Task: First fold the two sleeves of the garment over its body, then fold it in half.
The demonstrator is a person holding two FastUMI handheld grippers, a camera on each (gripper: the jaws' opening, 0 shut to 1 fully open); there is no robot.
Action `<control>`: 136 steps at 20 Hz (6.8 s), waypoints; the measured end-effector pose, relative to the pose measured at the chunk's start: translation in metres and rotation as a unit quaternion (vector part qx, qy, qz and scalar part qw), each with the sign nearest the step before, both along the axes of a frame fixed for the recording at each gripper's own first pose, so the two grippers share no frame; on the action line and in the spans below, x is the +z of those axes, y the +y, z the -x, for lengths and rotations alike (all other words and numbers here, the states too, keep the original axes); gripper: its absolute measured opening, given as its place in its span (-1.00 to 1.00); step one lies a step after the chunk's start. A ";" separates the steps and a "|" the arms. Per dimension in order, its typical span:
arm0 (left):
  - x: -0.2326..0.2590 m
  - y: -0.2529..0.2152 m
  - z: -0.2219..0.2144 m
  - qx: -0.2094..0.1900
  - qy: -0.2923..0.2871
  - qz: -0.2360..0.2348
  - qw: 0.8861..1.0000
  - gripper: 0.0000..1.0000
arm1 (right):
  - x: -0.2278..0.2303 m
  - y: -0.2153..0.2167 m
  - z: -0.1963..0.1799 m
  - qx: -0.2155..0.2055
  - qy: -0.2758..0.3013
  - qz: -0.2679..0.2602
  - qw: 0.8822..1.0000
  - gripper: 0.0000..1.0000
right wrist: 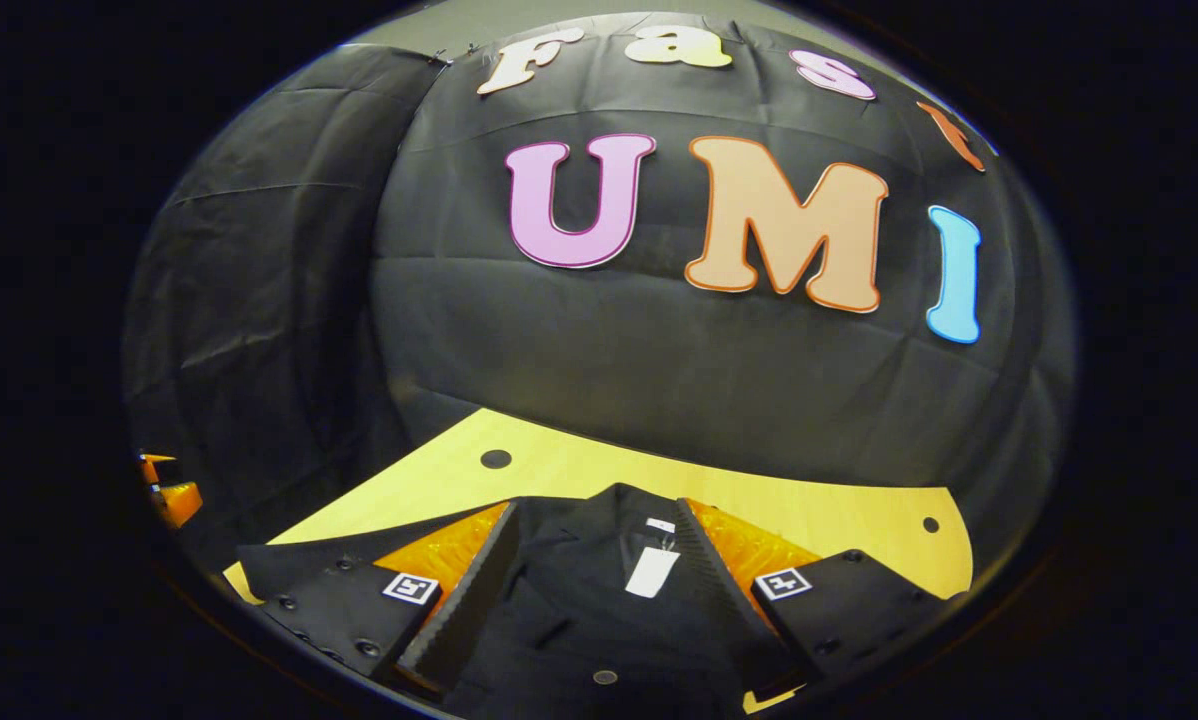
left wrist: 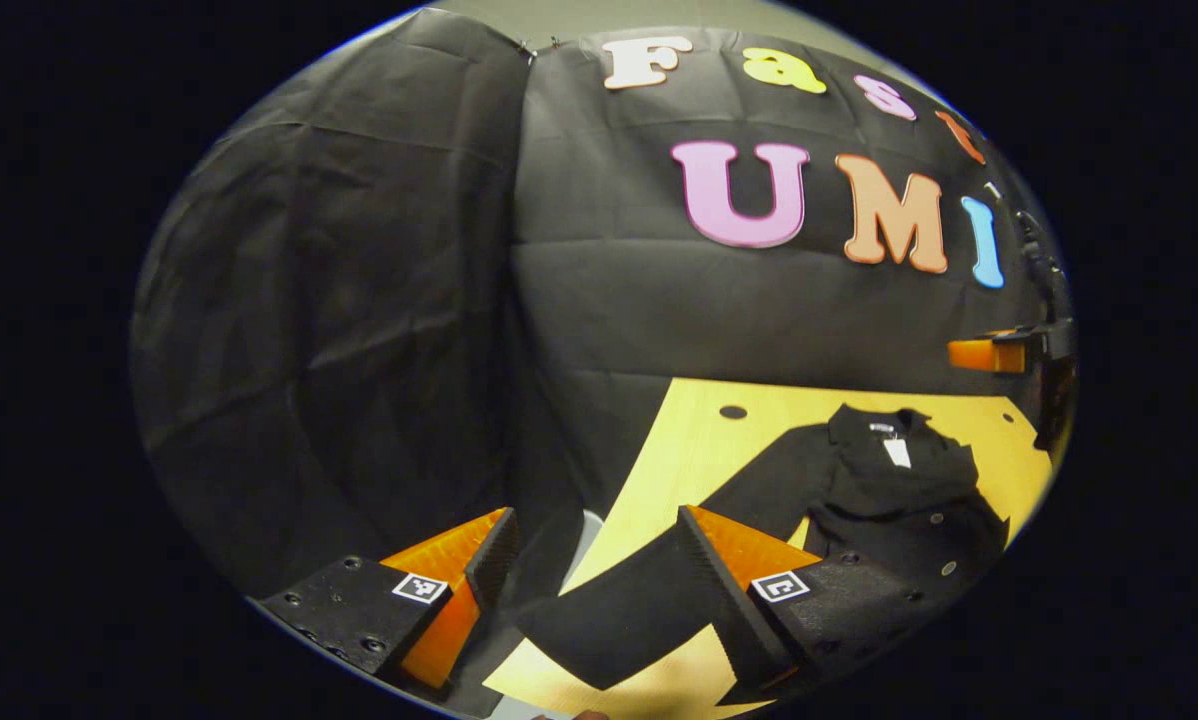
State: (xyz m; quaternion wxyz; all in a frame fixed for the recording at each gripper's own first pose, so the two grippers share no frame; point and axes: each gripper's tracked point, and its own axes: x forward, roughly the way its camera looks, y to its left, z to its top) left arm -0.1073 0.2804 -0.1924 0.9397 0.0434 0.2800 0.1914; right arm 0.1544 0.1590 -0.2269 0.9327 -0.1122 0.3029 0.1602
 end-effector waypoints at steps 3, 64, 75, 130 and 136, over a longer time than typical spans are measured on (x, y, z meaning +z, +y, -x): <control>-0.031 0.000 0.004 -0.004 0.038 0.012 0.999 0.89 | -0.002 -0.023 0.010 -0.020 0.007 0.009 1.000 0.98; 0.003 -0.111 -0.124 -0.032 -0.013 0.084 0.996 -1.00 | 0.030 -0.221 0.068 -0.123 -0.006 -0.029 0.992 0.97; 0.031 -0.222 -0.186 -0.142 -0.039 0.079 0.986 -1.00 | 0.027 -0.282 0.082 -0.157 -0.004 -0.049 0.986 0.97; -0.022 -0.216 0.004 -0.158 0.050 0.033 0.986 0.89 | -0.023 -0.249 0.233 -0.119 0.069 -0.043 0.990 0.94; -0.061 -0.195 0.047 -0.145 0.100 0.047 0.983 0.89 | -0.055 -0.240 0.271 -0.120 0.118 -0.017 0.986 0.95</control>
